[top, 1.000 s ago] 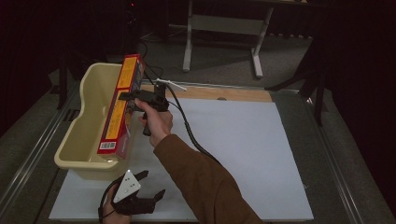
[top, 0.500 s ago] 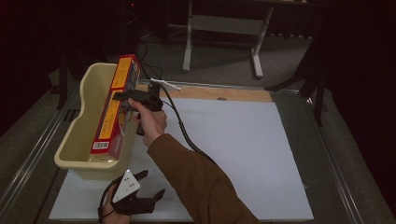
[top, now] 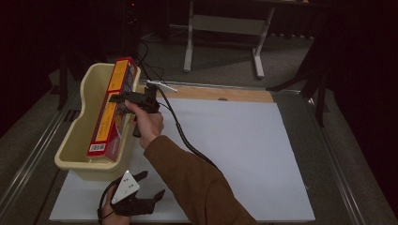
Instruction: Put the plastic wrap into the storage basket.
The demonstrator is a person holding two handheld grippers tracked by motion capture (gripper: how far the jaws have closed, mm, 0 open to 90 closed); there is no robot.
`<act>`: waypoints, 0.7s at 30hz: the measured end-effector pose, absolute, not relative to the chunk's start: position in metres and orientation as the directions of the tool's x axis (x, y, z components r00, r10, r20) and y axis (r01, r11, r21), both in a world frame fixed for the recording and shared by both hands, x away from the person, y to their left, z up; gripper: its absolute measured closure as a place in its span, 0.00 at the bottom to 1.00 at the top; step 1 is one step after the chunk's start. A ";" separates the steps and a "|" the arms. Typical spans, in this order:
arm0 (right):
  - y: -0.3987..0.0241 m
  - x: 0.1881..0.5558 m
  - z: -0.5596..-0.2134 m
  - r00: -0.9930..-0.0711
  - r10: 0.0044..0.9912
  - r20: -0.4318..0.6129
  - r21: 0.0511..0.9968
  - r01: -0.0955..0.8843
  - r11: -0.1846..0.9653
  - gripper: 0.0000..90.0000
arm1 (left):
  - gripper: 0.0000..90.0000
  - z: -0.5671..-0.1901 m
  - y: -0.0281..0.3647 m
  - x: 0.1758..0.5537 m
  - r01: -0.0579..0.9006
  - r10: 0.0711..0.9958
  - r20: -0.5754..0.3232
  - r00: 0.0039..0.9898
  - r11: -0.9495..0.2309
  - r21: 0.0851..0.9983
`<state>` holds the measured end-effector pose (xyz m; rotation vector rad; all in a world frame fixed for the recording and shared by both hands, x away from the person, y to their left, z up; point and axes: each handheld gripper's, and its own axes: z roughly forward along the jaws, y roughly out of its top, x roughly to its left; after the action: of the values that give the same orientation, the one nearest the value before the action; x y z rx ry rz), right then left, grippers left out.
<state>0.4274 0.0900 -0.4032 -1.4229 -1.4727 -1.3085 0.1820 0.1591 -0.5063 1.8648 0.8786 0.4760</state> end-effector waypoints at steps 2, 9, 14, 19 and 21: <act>0.090 0.428 -0.404 -0.150 0.273 0.950 0.186 0.976 -0.112 0.43 | 0.17 -0.506 0.160 0.182 0.364 0.749 -0.054 0.660 -0.256 0.895; 0.092 0.429 -0.406 -0.143 0.287 0.947 0.181 0.977 -0.113 0.42 | 0.17 -0.506 0.159 0.183 0.365 0.749 -0.054 0.661 -0.257 0.895; 0.094 0.428 -0.407 -0.175 0.329 0.928 0.219 0.971 -0.101 0.40 | 0.17 -0.506 0.159 0.183 0.363 0.749 -0.054 0.661 -0.257 0.896; 0.095 0.430 -0.410 -0.168 0.361 0.917 0.214 0.973 -0.091 0.37 | 0.17 -0.506 0.160 0.183 0.363 0.751 -0.055 0.658 -0.253 0.897; 0.094 0.431 -0.412 -0.170 0.365 0.915 0.216 0.973 -0.087 0.35 | 0.17 -0.506 0.160 0.183 0.363 0.750 -0.056 0.659 -0.252 0.897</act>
<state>0.4309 0.0945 -0.4121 -1.4753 -1.5700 -1.2603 0.1826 0.1601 -0.5058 1.8599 0.8813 0.4777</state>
